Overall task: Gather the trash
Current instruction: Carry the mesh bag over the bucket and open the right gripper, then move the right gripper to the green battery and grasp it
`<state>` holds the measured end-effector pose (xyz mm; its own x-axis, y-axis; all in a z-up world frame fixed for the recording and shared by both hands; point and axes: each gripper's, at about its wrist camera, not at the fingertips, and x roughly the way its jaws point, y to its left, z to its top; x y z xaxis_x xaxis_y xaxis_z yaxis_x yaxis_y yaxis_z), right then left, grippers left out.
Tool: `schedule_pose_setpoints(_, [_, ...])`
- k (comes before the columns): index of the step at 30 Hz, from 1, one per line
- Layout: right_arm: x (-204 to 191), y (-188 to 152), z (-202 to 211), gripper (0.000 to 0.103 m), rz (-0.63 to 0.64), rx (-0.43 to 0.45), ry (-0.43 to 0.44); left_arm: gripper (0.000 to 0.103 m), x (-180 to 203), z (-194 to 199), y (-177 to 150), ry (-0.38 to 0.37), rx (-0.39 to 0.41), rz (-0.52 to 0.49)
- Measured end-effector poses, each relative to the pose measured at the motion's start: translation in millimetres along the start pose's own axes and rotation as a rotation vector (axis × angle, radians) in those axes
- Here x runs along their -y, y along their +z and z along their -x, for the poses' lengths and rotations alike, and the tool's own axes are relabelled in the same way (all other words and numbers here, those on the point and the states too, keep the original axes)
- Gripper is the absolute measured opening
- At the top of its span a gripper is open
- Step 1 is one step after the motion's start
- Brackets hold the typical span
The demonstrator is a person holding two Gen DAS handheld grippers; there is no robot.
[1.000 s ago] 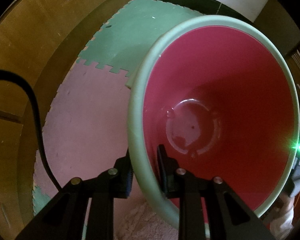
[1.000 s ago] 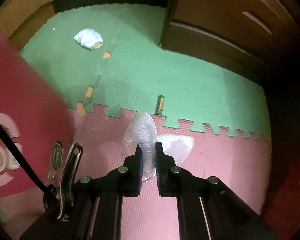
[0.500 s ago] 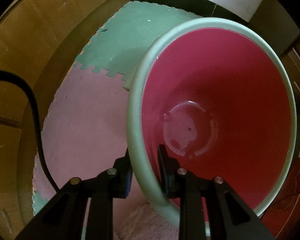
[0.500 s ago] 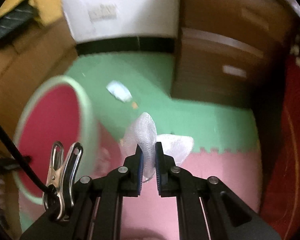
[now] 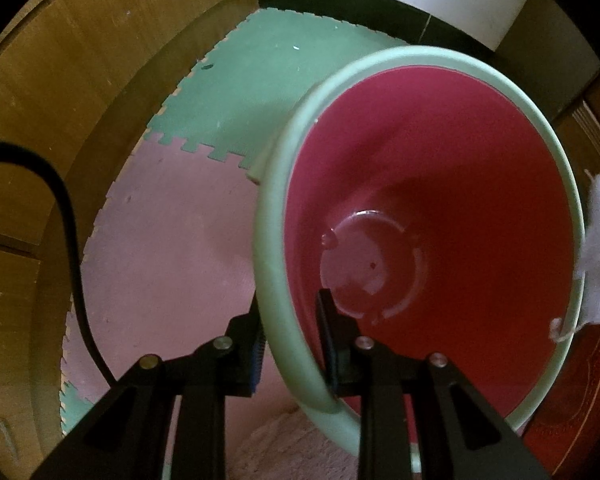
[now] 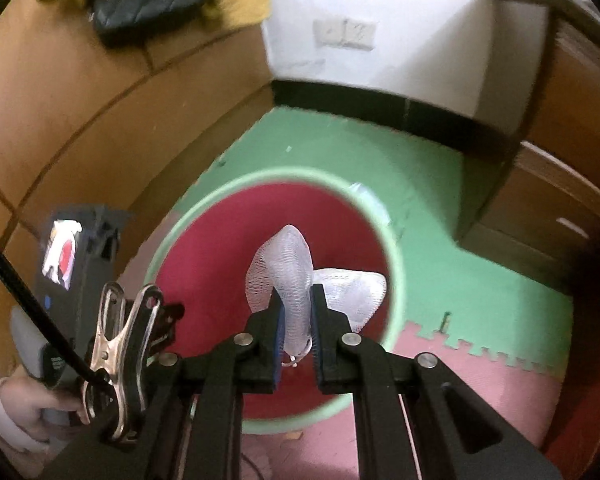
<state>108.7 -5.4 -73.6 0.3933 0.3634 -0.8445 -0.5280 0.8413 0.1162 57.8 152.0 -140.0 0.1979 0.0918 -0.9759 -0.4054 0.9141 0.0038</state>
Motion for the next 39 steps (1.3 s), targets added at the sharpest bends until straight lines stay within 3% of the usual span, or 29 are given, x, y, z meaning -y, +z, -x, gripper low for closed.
schedule_pose_setpoints(4, [0.7,-2.0,-11.5,0.015,-0.017,-0.022,0.023,0.025,0.6,0.8,0.2,0.001,0.0,0.001])
schedule_pose_setpoints(10, [7.2,-7.0,-8.6,0.03,-0.038,-0.018,0.019,0.025,0.7,1.5,0.5,0.004,0.004,-0.003])
schedule_pose_setpoints(22, [26.4,-16.9,7.5,0.033,-0.079,0.033,0.003,0.025,1.1,1.3,0.4,0.012,0.005,-0.008])
schedule_pose_setpoints(33, [82.5,-25.2,42.1,0.033,-0.191,0.106,-0.105,0.025,0.7,0.7,0.3,0.017,0.002,-0.011])
schedule_pose_setpoints(39, [127.0,-43.4,19.8,0.033,-0.266,0.075,-0.2,0.025,0.4,0.2,-0.2,0.023,0.0,-0.014])
